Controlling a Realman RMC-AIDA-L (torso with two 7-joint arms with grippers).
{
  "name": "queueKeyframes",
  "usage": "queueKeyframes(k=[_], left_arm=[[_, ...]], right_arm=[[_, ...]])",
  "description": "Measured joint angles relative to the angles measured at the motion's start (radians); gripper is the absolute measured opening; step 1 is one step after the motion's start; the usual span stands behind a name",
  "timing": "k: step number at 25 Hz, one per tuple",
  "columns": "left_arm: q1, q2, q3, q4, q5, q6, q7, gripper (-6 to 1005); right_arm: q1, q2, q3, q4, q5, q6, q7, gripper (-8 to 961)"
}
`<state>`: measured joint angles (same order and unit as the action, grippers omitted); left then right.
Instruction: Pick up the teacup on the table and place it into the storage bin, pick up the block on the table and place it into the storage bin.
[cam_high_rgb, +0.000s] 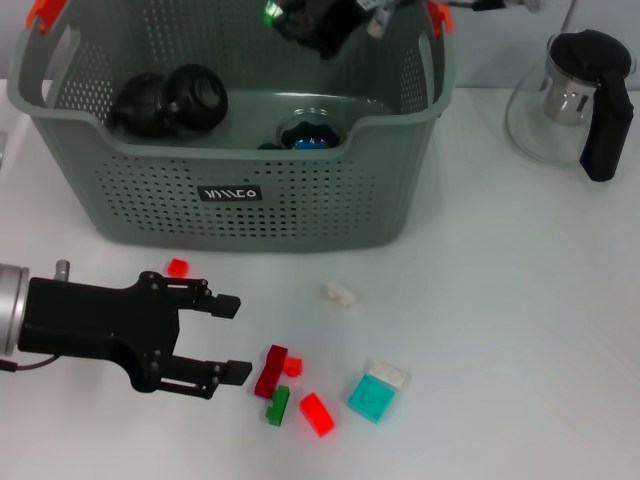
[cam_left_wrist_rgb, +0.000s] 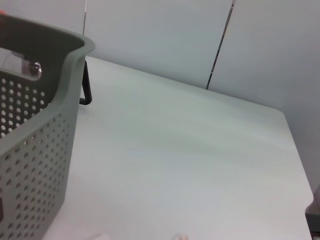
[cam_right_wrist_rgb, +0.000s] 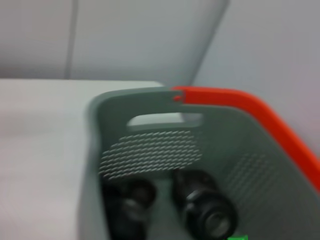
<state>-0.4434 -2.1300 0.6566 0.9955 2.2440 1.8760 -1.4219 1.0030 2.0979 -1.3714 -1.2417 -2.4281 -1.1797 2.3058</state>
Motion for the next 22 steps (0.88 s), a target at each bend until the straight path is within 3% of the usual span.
queueKeyframes(k=[9,14,22], left_arm=[[0.005,-0.001,0.000,0.000,0.000,0.000,-0.002,785],[0.003,-0.001,0.000,-0.001,0.000,0.000,-0.003,785],[0.000,-0.001,0.000,-0.002,0.000,0.000,-0.007,785]], right_arm=[[0.090,-0.001,0.023,0.279,-0.088,0.263,0.000,105],[0.096,0.000,0.016,0.302,-0.090,0.289,-0.006,104],[0.101,0.000,0.018,0.296,-0.091,0.277,-0.010,223]])
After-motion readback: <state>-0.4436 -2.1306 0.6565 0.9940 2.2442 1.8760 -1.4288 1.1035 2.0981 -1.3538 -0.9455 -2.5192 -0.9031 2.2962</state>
